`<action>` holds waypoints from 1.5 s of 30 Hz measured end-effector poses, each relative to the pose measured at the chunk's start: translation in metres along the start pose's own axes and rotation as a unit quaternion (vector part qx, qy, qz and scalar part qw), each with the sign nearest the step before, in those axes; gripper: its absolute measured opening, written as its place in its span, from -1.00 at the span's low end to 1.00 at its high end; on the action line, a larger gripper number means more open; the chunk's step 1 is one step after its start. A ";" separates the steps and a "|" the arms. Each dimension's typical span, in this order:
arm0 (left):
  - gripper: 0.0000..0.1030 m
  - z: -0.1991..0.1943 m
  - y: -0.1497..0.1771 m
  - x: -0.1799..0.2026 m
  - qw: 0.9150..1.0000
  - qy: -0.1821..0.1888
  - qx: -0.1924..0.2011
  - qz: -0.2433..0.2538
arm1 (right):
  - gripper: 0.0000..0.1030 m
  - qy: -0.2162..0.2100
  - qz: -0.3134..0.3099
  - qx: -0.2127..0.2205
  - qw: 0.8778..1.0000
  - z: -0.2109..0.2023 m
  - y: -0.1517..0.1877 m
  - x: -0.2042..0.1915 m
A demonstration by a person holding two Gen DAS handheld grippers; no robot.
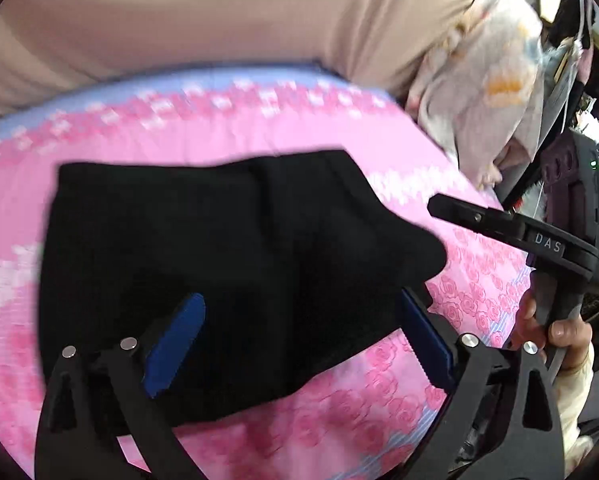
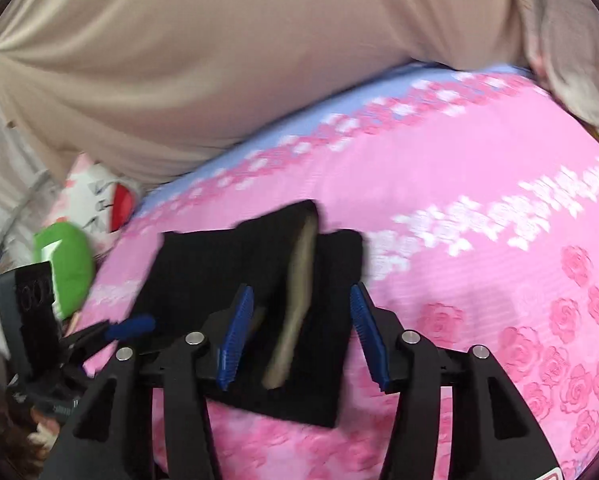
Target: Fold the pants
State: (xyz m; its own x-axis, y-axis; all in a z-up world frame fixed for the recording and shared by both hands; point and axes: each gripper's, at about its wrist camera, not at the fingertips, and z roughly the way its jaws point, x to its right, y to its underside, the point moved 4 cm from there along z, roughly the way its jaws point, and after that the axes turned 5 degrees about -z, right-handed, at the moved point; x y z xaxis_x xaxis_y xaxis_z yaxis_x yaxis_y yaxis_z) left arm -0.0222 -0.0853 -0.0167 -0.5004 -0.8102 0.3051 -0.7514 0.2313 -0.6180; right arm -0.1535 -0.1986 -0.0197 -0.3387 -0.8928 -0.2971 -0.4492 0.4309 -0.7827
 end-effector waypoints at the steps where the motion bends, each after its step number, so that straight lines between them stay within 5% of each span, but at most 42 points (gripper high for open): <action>1: 0.82 -0.010 0.000 -0.008 1.000 -0.008 0.006 -0.002 | -0.01 -0.008 -0.006 -0.002 1.000 0.002 -0.001 -0.006; 6: 0.85 -0.028 0.007 -0.072 0.993 -0.090 0.014 -0.070 | 0.00 -0.038 -0.018 -0.056 0.998 0.038 0.011 -0.020; 9: 0.85 -0.031 0.014 -0.106 0.987 -0.108 0.008 -0.117 | 0.01 -0.054 -0.007 -0.074 0.996 0.051 0.022 -0.027; 10: 0.85 -0.030 0.017 -0.116 0.985 -0.112 0.006 -0.132 | -0.10 -0.053 -0.008 -0.073 0.996 0.056 0.022 -0.029; 12: 0.85 -0.029 0.021 -0.128 0.983 -0.118 0.005 -0.143 | -0.92 -0.046 -0.023 -0.071 0.996 0.055 0.015 -0.036; 15: 0.85 -0.015 0.025 -0.131 0.978 -0.160 -0.007 -0.131 | -0.92 -0.014 -0.062 -0.027 0.998 0.026 -0.006 -0.047; 17: 0.86 -0.013 0.029 -0.134 0.978 -0.166 -0.007 -0.126 | -0.82 0.002 -0.071 -0.018 0.997 0.012 -0.014 -0.038; 21: 0.86 -0.011 0.031 -0.139 0.976 -0.163 -0.009 -0.144 | -0.52 0.088 -0.028 -0.088 0.992 0.038 0.015 0.015; 23: 0.87 -0.013 0.030 -0.142 0.976 -0.150 -0.011 -0.157 | -0.50 0.041 0.030 -0.075 0.996 0.030 0.027 0.028; 25: 0.90 -0.010 0.030 -0.146 0.976 -0.144 -0.013 -0.162 | -0.26 0.011 0.043 -0.057 0.997 0.020 0.030 0.025; 27: 0.90 -0.003 0.031 -0.150 0.976 -0.130 -0.015 -0.176 | 0.18 -0.006 0.037 -0.048 0.998 0.018 0.028 0.015; 29: 0.88 0.000 0.032 -0.153 0.975 -0.109 -0.006 -0.196 | 0.25 -0.030 0.042 -0.063 0.997 0.030 0.031 0.010; 30: 0.76 -0.001 0.030 -0.153 0.976 -0.105 0.004 -0.192 | 0.25 -0.034 0.048 -0.066 0.996 0.035 0.033 0.010; 32: -0.15 -0.004 0.028 -0.148 0.981 -0.034 0.003 -0.193 | 0.25 -0.018 0.043 -0.059 0.997 0.042 0.032 0.008; 34: -0.37 -0.013 0.024 -0.151 0.980 -0.031 0.001 -0.197 | 0.18 0.005 0.029 -0.053 0.998 0.041 0.026 0.001; 37: -0.44 -0.030 0.020 -0.149 0.983 -0.023 -0.005 -0.182 | 0.17 0.012 0.010 -0.041 0.999 0.030 0.019 -0.014; 40: -0.44 -0.031 0.026 -0.153 0.984 -0.030 -0.016 -0.177 | 0.29 -0.024 0.008 -0.033 0.999 0.016 0.020 -0.023; 45: -0.43 -0.029 0.029 -0.159 0.981 -0.022 -0.008 -0.192 | 0.43 -0.065 0.036 -0.090 0.993 0.050 0.033 -0.017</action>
State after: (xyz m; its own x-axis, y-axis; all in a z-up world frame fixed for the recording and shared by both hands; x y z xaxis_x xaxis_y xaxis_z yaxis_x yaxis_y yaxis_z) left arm 0.0228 0.0656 -0.0616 -0.1596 -0.8615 0.4821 -0.8882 -0.0878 -0.4509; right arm -0.1210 -0.1759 -0.0675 -0.2710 -0.8633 -0.4258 -0.5718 0.5002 -0.6502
